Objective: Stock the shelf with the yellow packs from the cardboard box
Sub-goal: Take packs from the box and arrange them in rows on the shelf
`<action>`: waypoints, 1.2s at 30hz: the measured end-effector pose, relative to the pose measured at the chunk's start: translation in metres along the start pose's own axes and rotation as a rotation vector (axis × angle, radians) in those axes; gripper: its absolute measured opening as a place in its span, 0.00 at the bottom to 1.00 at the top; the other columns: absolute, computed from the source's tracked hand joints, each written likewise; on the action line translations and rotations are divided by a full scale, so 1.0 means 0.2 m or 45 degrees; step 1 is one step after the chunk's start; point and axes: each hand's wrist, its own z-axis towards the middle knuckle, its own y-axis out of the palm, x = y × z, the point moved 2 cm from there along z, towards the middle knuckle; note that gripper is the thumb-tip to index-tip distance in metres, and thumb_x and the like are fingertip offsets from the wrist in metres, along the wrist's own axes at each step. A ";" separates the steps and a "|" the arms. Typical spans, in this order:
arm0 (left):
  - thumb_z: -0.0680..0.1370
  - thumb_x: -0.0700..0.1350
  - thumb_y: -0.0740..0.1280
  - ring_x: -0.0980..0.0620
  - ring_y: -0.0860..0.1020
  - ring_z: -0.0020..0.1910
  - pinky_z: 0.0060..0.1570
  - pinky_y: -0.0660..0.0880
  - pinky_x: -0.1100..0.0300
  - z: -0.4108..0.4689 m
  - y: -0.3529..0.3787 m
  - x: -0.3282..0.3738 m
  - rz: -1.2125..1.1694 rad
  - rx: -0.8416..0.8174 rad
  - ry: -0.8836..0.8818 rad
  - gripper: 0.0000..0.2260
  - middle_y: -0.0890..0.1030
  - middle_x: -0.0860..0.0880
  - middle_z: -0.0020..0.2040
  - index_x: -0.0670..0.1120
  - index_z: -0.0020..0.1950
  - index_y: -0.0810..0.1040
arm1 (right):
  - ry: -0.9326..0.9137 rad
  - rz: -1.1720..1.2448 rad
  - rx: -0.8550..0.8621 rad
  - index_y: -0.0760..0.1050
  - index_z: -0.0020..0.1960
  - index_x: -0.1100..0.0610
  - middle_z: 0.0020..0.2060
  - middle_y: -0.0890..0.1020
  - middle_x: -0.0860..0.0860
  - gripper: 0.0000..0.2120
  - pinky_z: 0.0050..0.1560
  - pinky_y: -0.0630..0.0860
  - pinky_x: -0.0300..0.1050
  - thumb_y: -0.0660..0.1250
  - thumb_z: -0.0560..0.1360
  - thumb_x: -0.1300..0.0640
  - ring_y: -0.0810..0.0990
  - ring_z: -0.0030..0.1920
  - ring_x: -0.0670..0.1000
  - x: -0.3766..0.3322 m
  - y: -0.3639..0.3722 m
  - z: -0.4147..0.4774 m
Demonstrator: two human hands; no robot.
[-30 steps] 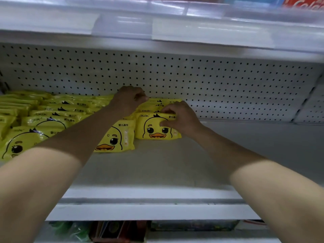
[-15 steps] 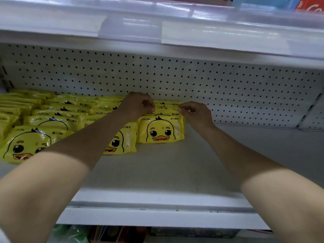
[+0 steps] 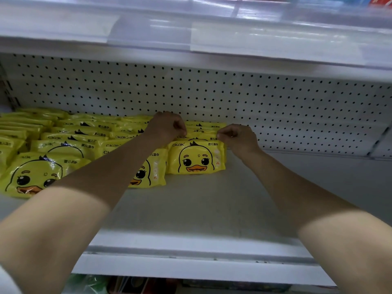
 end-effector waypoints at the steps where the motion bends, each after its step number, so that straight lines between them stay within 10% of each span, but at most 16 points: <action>1: 0.70 0.48 0.76 0.51 0.78 0.50 0.56 0.76 0.49 0.00 0.00 0.00 0.011 -0.003 0.006 0.04 0.82 0.55 0.43 0.54 0.39 0.82 | 0.004 -0.016 -0.005 0.82 0.42 0.49 0.38 0.82 0.40 0.04 0.43 0.69 0.32 0.75 0.72 0.57 0.77 0.40 0.37 0.00 0.00 0.01; 11: 0.71 0.51 0.75 0.48 0.76 0.55 0.57 0.75 0.46 0.02 0.02 0.02 0.093 -0.030 0.036 0.03 0.82 0.56 0.43 0.54 0.41 0.83 | 0.019 -0.097 -0.077 0.84 0.45 0.54 0.44 0.84 0.48 0.04 0.49 0.73 0.39 0.76 0.72 0.54 0.80 0.47 0.45 -0.01 -0.02 0.03; 22: 0.78 0.57 0.65 0.44 0.69 0.59 0.49 0.64 0.55 0.02 -0.01 0.15 0.844 -0.052 0.118 0.11 0.78 0.48 0.49 0.53 0.50 0.83 | -0.158 -0.399 0.044 0.84 0.44 0.57 0.43 0.85 0.52 0.05 0.48 0.78 0.46 0.72 0.74 0.55 0.82 0.46 0.51 -0.02 0.00 0.05; 36: 0.75 0.58 0.69 0.43 0.70 0.61 0.58 0.69 0.52 -0.21 -0.12 0.35 0.612 0.117 -0.061 0.19 0.77 0.45 0.58 0.51 0.61 0.76 | -0.321 -0.545 -0.085 0.75 0.66 0.49 0.57 0.78 0.55 0.21 0.50 0.67 0.43 0.72 0.74 0.52 0.72 0.63 0.56 -0.15 -0.18 -0.10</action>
